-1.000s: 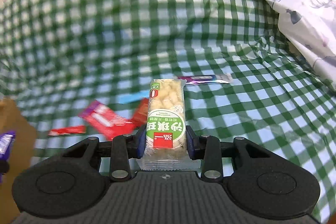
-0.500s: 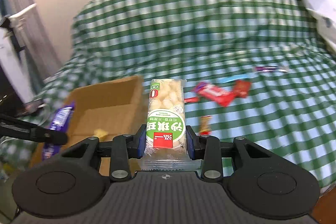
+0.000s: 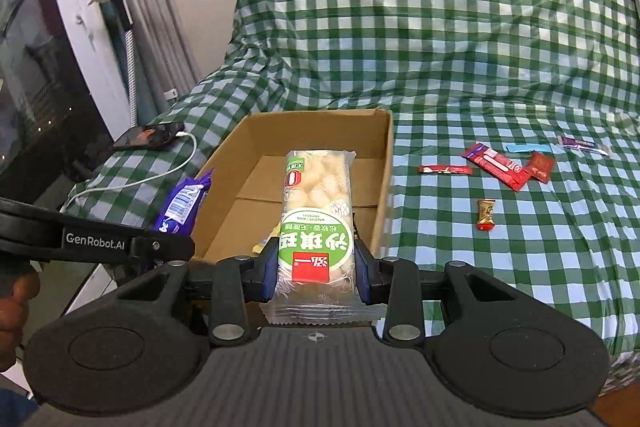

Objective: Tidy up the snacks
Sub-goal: 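Carry the purple bar and cracker bar over the cardboard box with both tools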

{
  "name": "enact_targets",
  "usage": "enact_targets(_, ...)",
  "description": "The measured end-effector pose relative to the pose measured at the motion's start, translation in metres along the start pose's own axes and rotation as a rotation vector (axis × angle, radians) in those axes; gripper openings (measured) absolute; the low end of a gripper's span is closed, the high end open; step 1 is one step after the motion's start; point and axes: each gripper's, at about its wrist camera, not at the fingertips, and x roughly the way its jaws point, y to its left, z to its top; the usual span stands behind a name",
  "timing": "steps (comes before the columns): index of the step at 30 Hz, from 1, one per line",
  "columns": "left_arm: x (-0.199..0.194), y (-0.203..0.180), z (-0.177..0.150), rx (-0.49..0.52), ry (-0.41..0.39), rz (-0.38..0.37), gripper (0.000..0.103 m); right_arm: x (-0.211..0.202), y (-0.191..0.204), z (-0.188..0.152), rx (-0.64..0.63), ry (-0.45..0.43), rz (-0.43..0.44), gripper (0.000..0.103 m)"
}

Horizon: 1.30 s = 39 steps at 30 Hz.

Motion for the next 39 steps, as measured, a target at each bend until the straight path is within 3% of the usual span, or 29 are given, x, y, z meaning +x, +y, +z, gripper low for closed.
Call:
enact_targets(14,-0.008,0.008,-0.008,-0.025,-0.034,-0.014,0.016,-0.010,0.024,-0.002,-0.061,-0.009,-0.018,0.039)
enact_targets(39,-0.002,0.011,-0.008,-0.033,-0.025,-0.013,0.016,-0.004,0.022,-0.004,-0.061,0.008,-0.020,0.039)
